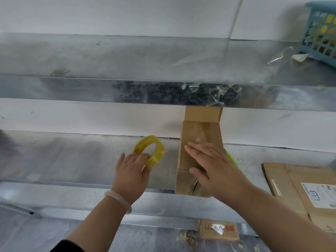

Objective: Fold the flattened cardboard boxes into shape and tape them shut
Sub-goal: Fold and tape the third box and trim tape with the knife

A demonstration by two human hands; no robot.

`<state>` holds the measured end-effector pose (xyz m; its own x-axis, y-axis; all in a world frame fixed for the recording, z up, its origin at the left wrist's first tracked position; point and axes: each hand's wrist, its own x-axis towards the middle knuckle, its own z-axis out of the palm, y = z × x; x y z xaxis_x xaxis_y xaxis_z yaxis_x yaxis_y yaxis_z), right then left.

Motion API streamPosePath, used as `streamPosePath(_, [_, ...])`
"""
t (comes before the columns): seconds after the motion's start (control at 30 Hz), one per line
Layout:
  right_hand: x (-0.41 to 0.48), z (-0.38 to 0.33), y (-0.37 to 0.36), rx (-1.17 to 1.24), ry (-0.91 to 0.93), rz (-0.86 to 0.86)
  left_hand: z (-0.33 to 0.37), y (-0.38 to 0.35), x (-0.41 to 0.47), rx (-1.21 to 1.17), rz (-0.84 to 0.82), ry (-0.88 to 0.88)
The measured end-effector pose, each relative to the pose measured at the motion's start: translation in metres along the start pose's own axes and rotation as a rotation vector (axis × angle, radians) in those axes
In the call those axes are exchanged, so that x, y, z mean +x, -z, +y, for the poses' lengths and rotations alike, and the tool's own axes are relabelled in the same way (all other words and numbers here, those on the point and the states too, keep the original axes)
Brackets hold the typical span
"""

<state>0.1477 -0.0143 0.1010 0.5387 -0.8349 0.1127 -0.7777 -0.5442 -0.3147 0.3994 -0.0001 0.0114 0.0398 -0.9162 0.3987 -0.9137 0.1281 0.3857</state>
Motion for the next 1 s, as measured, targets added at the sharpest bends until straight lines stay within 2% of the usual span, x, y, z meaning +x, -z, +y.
streamPosePath(0.07, [0.006, -0.01, 0.005, 0.141, -0.033, -0.008, 0.025, 0.022, 0.007, -0.069, 0.081, -0.111])
streamPosePath(0.17, [0.014, -0.022, 0.011, 0.215, -0.057, 0.097, 0.053, 0.046, 0.014, -0.09, 0.122, -0.228])
streamPosePath(0.3, [0.013, -0.021, 0.018, 0.323, -0.162, 0.266, 0.07, 0.059, 0.016, -0.083, 0.1, -0.255])
streamPosePath(0.5, [0.008, -0.019, 0.031, 0.376, -0.208, 0.323, 0.082, 0.072, 0.019, -0.024, 0.07, -0.292])
streamPosePath(0.7, [0.001, -0.013, 0.038, 0.457, -0.249, 0.248, 0.091, 0.087, 0.025, 0.087, 0.025, -0.324])
streamPosePath(0.83, [-0.007, -0.012, 0.044, 0.595, -0.269, 0.2, 0.092, 0.095, 0.03, 0.201, -0.072, -0.197])
streamPosePath(1.0, [-0.014, -0.015, 0.051, 0.888, -0.309, 0.191, 0.091, 0.098, 0.03, 0.14, -0.002, -0.158])
